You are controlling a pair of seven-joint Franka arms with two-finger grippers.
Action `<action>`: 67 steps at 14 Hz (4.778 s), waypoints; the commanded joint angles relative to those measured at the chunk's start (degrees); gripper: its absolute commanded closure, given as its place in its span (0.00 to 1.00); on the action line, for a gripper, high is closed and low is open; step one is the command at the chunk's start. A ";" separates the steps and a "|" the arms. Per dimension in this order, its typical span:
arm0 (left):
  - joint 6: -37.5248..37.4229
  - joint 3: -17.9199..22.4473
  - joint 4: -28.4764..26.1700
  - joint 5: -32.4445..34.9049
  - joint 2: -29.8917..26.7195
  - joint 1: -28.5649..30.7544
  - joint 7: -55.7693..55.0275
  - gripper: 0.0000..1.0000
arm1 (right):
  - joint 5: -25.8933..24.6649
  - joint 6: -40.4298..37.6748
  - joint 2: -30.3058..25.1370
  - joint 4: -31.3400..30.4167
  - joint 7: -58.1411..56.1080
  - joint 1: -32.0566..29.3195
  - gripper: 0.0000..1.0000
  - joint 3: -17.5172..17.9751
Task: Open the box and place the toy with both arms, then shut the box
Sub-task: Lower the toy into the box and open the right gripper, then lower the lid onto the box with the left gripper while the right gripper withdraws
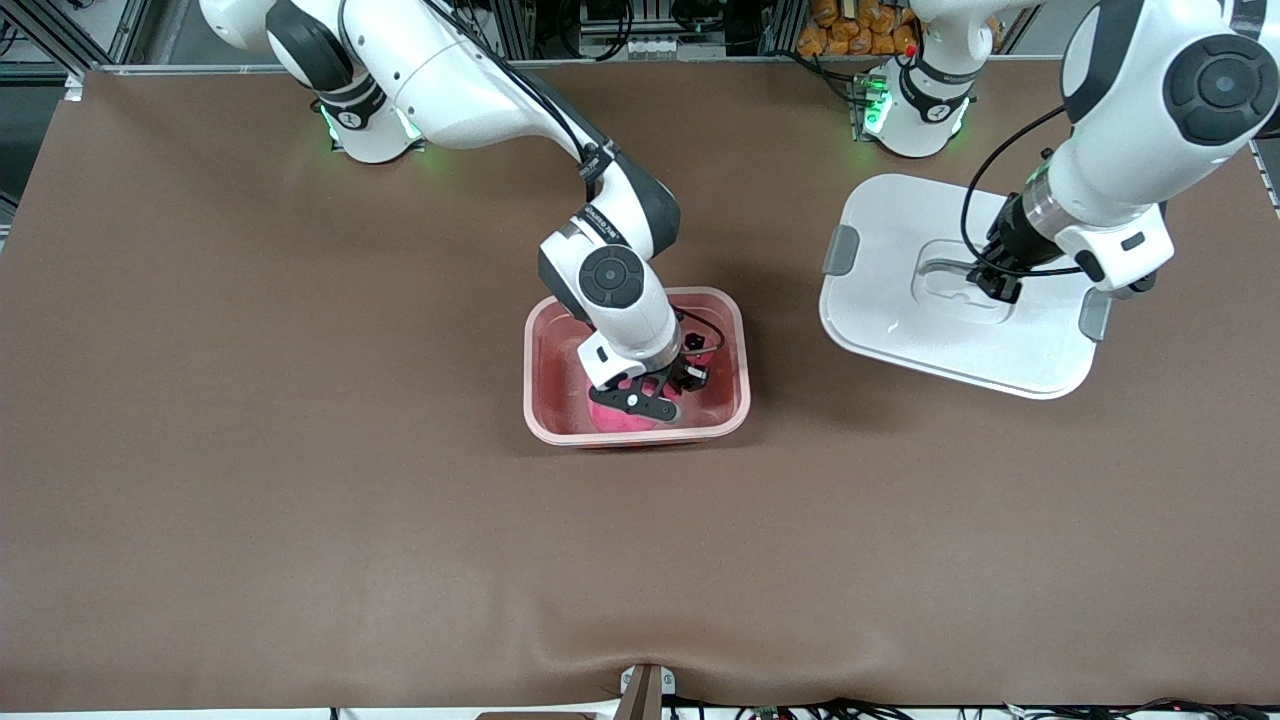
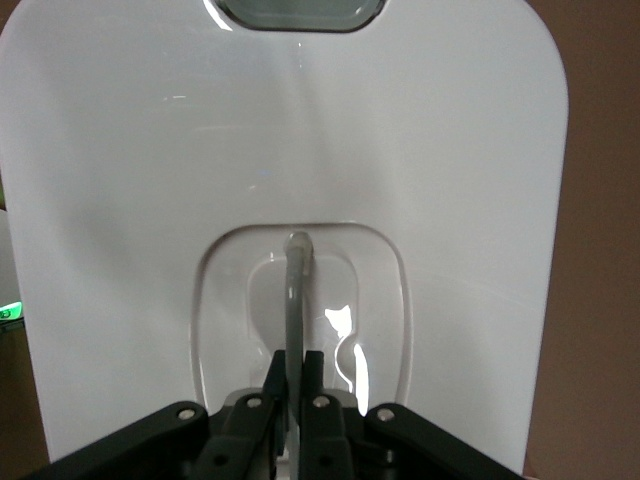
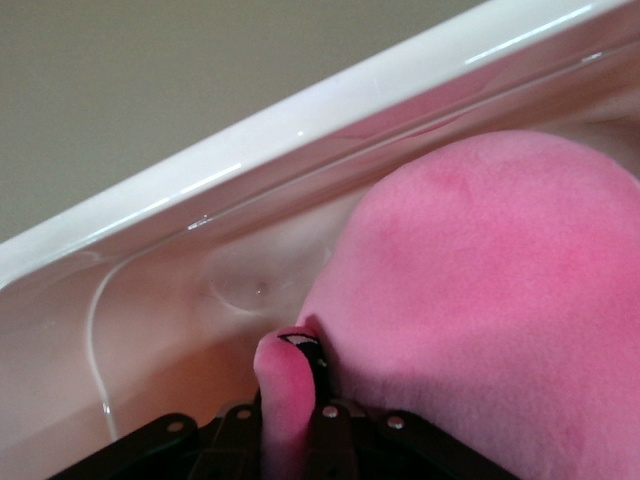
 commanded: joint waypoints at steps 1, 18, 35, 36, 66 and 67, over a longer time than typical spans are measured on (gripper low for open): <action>-0.47 -1.02 1.95 -0.73 0.71 0.13 -1.16 1.00 | -0.01 -0.44 0.64 0.70 0.31 -0.46 0.01 0.01; 0.14 -5.06 7.14 -0.11 7.04 -2.24 -10.21 1.00 | -0.09 -8.44 -1.73 7.28 0.14 -1.95 0.00 2.29; 4.53 -5.06 13.46 1.55 16.79 -14.01 -33.49 1.00 | 0.79 -23.46 -9.90 11.77 -0.22 -15.22 0.00 5.72; 4.71 -4.97 13.72 1.65 18.10 -14.89 -35.24 1.00 | 0.79 -24.08 -10.86 11.77 -0.13 -16.18 0.00 5.81; 19.30 9.08 27.26 14.22 37.45 -45.03 -60.40 1.00 | -0.97 -49.22 -23.52 11.33 -24.81 -44.23 0.00 16.53; 20.09 9.87 27.26 14.22 37.45 -46.00 -60.57 1.00 | -1.84 -50.35 -23.96 11.42 -26.56 -44.40 0.00 16.44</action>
